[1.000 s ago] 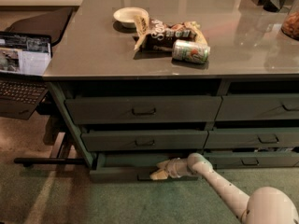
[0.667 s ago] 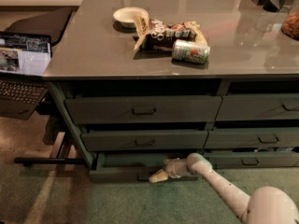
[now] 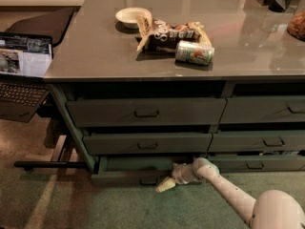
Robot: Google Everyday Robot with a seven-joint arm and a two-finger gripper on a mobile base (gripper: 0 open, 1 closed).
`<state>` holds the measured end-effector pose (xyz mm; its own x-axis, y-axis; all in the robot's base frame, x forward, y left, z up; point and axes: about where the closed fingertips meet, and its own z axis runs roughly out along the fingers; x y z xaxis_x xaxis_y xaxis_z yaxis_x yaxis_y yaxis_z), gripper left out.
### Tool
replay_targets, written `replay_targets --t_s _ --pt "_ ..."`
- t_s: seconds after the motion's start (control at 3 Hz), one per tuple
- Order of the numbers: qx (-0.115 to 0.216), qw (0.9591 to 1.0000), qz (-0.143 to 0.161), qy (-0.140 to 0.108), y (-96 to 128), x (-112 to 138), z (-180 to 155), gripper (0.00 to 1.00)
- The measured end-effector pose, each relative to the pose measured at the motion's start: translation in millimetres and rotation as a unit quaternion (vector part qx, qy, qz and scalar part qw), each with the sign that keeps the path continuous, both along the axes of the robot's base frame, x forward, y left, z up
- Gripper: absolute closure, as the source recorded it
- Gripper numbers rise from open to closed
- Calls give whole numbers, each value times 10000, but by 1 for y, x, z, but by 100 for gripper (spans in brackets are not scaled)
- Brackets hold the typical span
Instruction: Open bottom drawer
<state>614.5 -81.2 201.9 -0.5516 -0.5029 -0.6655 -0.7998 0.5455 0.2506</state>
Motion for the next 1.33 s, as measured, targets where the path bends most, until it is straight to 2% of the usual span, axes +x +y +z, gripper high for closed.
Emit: replay_targets --t_s 0.33,0.67,1.33 --pt "-231 9996 68 126 -12 -5 -13 0" --pt "-294 9994 99 180 -17 -6 -16 15" --pt "-325 9992 119 190 -19 -8 -11 59"
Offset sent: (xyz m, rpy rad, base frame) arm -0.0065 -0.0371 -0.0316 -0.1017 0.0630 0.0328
